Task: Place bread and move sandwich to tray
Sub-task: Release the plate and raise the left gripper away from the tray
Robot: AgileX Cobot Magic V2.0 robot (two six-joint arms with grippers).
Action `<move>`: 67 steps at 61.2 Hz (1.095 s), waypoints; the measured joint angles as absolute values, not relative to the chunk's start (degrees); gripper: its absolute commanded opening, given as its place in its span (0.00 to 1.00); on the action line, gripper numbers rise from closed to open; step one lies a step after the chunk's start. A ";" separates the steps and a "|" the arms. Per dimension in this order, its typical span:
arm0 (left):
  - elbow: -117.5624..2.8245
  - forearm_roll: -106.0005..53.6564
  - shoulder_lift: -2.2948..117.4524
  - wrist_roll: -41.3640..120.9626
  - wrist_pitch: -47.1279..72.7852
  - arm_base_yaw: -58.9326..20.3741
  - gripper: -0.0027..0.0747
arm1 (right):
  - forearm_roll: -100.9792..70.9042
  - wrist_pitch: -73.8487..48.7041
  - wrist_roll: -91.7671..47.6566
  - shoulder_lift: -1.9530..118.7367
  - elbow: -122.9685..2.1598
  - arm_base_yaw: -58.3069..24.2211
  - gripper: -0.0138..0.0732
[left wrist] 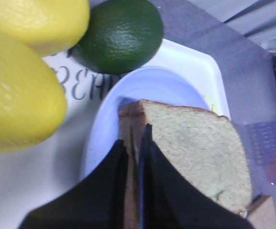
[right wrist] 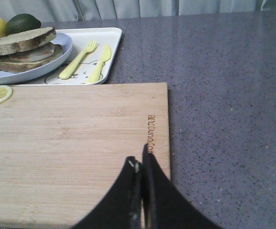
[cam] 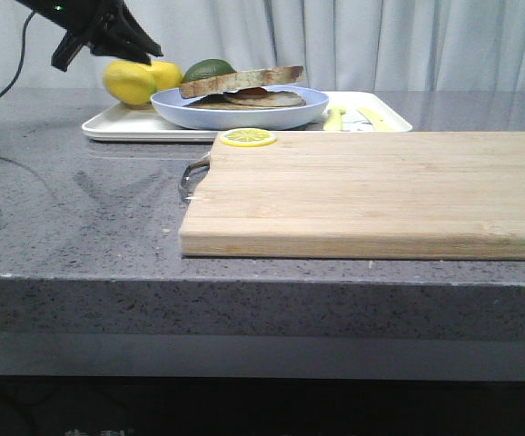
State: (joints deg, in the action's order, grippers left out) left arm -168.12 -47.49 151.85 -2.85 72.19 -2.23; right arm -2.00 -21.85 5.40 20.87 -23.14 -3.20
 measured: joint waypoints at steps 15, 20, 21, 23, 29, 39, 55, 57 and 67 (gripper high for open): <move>-168.12 -49.36 145.74 -2.85 72.30 -2.23 0.01 | -2.00 -21.85 5.40 20.87 -23.14 -3.20 0.09; -168.25 -48.07 142.84 -2.85 72.30 -2.23 0.01 | -2.00 -21.85 5.40 20.87 -23.14 -3.20 0.09; -168.25 -47.67 142.36 -2.85 72.30 -2.23 0.01 | -2.00 -21.85 5.40 20.87 -23.14 -3.20 0.09; -168.25 -46.45 141.22 -2.85 72.30 -2.23 0.01 | -2.00 -21.85 5.40 20.87 -23.14 -3.20 0.09; -168.34 -43.36 138.76 -2.74 72.52 -2.23 0.01 | -2.00 -21.85 5.40 20.87 -23.14 -3.20 0.09; -164.94 -40.87 134.80 -2.74 72.63 -2.36 0.01 | -2.00 -21.85 5.40 20.87 -23.14 -3.20 0.09; -136.71 -23.62 121.32 1.16 72.63 -7.73 0.01 | -2.00 -21.85 5.40 20.87 -23.14 -3.20 0.09; -133.11 -22.50 119.74 1.91 72.63 -8.34 0.01 | -2.00 -21.85 5.40 20.87 -23.14 -3.20 0.09; -119.89 -18.76 113.07 3.14 72.51 -9.03 0.01 | -2.00 -21.85 5.40 20.87 -23.14 -3.20 0.09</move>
State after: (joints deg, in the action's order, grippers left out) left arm -119.89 -18.76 113.07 3.14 72.51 -9.03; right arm -2.00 -21.85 5.40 20.87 -23.14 -3.20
